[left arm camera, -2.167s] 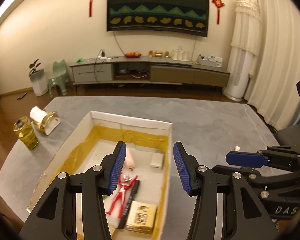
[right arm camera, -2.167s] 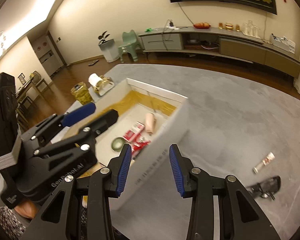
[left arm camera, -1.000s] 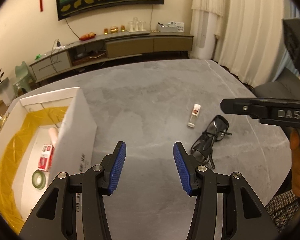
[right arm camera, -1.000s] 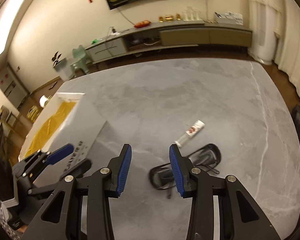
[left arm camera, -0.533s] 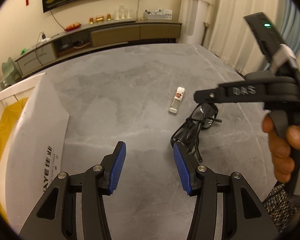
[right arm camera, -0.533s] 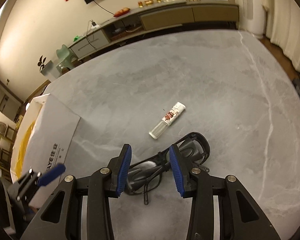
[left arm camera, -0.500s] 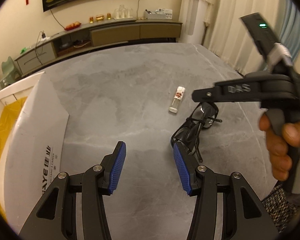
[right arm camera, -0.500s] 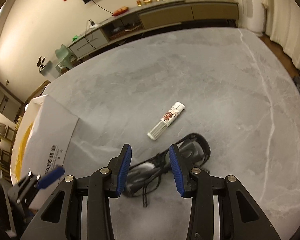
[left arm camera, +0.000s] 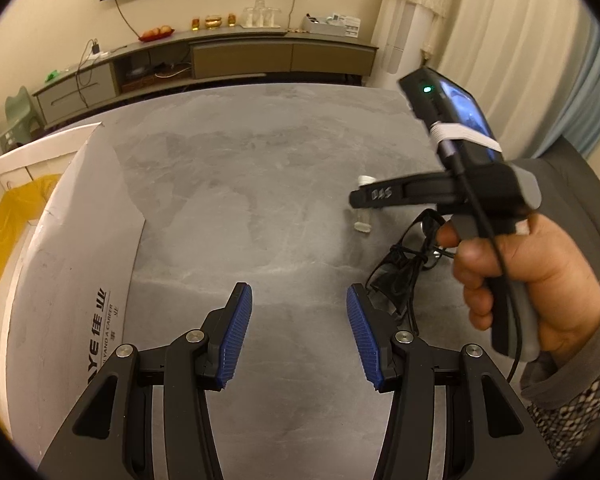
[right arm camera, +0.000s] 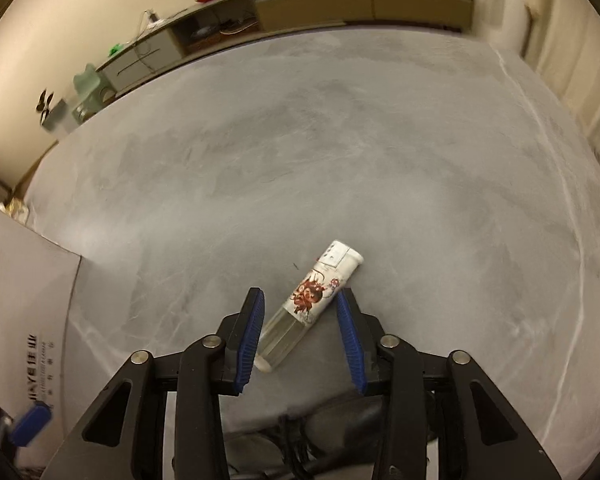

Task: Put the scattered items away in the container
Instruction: 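Grasp the white lighter with the left tool while the right tool grasps the black glasses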

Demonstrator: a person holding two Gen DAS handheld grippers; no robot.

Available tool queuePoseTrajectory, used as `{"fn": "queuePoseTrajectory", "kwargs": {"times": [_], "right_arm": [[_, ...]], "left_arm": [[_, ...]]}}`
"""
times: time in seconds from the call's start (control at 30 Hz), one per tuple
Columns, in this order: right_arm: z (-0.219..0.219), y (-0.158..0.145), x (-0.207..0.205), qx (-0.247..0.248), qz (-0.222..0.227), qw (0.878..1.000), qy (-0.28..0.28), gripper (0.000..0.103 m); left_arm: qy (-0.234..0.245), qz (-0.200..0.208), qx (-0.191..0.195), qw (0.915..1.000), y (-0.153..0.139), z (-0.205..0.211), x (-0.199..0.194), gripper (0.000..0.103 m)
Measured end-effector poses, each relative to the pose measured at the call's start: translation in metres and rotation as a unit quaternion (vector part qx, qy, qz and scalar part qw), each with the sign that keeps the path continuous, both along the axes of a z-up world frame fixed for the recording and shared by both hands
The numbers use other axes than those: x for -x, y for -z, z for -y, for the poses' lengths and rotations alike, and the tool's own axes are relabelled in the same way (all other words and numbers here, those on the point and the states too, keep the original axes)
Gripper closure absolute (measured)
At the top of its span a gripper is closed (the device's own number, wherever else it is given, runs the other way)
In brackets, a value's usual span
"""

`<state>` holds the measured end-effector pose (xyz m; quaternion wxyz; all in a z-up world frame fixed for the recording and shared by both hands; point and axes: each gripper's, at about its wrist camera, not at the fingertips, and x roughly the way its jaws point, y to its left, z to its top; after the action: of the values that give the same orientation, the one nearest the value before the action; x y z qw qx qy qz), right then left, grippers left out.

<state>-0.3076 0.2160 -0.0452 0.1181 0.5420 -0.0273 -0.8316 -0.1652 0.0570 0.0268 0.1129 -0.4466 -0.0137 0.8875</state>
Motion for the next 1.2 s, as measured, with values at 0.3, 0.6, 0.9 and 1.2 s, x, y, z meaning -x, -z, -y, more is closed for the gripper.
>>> {"fn": "queuePoseTrajectory", "kwargs": {"times": [0.3,0.6,0.9,1.2], "right_arm": [[0.041,0.004,-0.029,0.045,0.033,0.995,-0.08,0.077],[-0.033,-0.034,-0.072,0.081,0.015,0.996,-0.037,0.066],[-0.068,-0.003,-0.076,-0.003,0.016,1.0,0.001,0.059],[-0.084,-0.029,-0.077,0.061,-0.005,0.997,0.044,0.053]], "left_arm": [[-0.004,0.014,0.007,0.9999,0.004,0.003,0.003,0.051],[-0.007,0.011,0.013,0.9998,0.005,0.0,0.005,0.051],[0.03,0.018,0.023,0.9991,0.025,-0.03,0.008,0.051],[-0.018,0.0,0.008,0.9998,0.017,-0.019,0.055,0.051]]}}
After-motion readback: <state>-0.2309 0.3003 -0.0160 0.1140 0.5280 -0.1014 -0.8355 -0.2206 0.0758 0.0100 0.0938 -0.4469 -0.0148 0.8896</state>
